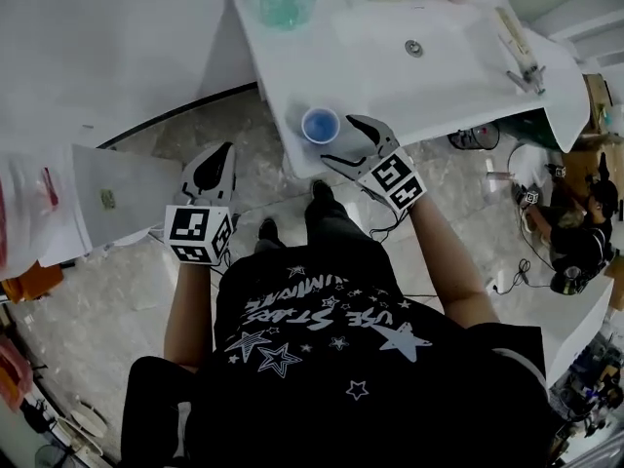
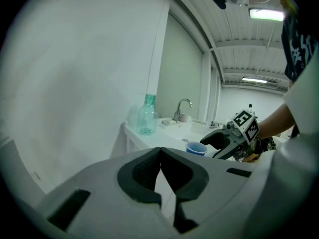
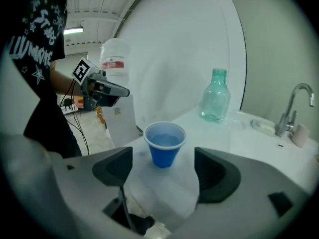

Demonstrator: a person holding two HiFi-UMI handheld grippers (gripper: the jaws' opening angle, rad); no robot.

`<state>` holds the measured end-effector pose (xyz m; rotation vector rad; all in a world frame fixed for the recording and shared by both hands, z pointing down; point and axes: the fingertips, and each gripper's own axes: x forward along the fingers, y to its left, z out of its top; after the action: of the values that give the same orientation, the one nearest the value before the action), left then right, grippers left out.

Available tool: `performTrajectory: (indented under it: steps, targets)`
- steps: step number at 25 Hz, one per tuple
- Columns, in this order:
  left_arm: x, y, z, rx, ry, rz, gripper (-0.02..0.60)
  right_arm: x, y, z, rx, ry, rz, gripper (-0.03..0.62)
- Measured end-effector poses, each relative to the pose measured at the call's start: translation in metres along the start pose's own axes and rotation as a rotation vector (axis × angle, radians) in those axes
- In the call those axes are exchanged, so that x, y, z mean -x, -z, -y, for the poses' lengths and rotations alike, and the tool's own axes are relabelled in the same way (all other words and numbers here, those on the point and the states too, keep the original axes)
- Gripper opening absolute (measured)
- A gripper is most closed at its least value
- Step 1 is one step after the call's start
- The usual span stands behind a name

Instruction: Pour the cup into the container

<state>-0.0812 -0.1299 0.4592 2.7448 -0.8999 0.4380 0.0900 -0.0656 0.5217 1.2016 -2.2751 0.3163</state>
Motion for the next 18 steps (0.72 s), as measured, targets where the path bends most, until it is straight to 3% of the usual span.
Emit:
performTrajectory:
  steps: [7, 13, 18]
  targets:
    - [-0.011, 0.007, 0.014, 0.056, -0.112, -0.025, 0.009, -0.020, -0.001, 0.006, 0.035, -0.206, -0.004, 0.391]
    - [-0.012, 0.010, 0.020, 0.051, -0.180, -0.058, 0.011, -0.033, -0.002, 0.001, 0.124, -0.322, 0.001, 0.391]
    - [-0.007, 0.009, 0.024, 0.058, -0.255, -0.045, 0.009, -0.041, -0.011, -0.003, 0.120, -0.388, 0.031, 0.385]
